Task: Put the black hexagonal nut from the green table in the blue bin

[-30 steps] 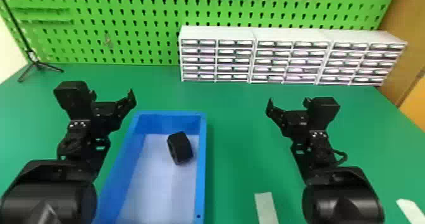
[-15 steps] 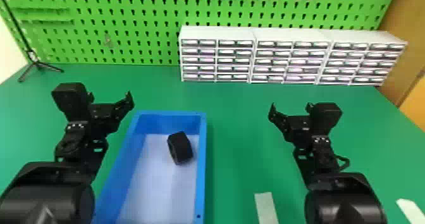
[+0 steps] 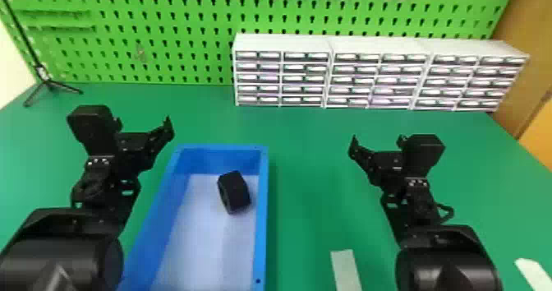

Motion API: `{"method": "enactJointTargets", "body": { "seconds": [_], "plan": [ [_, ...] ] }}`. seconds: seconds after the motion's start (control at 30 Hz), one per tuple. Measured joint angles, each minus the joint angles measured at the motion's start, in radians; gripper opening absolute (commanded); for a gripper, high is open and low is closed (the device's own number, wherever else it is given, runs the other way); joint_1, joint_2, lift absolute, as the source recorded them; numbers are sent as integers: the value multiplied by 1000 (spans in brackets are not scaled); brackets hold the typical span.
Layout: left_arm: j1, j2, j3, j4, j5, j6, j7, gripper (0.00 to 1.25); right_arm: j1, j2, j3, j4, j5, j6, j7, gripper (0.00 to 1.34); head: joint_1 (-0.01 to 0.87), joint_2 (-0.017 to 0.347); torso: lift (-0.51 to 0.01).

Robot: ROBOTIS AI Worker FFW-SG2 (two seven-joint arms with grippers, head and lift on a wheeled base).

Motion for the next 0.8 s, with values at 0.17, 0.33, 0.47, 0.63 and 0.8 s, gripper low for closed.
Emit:
{"method": "enactJointTargets", "body": {
  "seconds": [0.17,0.33,0.47,0.63,0.8],
  "plan": [
    [2,0,1,-2,0,1,0,1028,0,0,-1,0,0,0,0,1200,683,28,-96],
    [6,0,2,-6,-1,2,0,1028,-1,-1,0,0,0,0,0,1200,683,28,-96],
    [8,0,5,-7,-1,2,0,1028,-3,-2,2,0,0,1,0,1200,683,28,-96],
    [10,0,6,-8,-1,2,0,1028,-3,-2,2,0,0,2,0,1200,683,28,-96],
    [11,0,8,-9,-1,1,0,1028,-3,-2,2,0,0,4,0,1200,683,28,-96]
  ]
}}
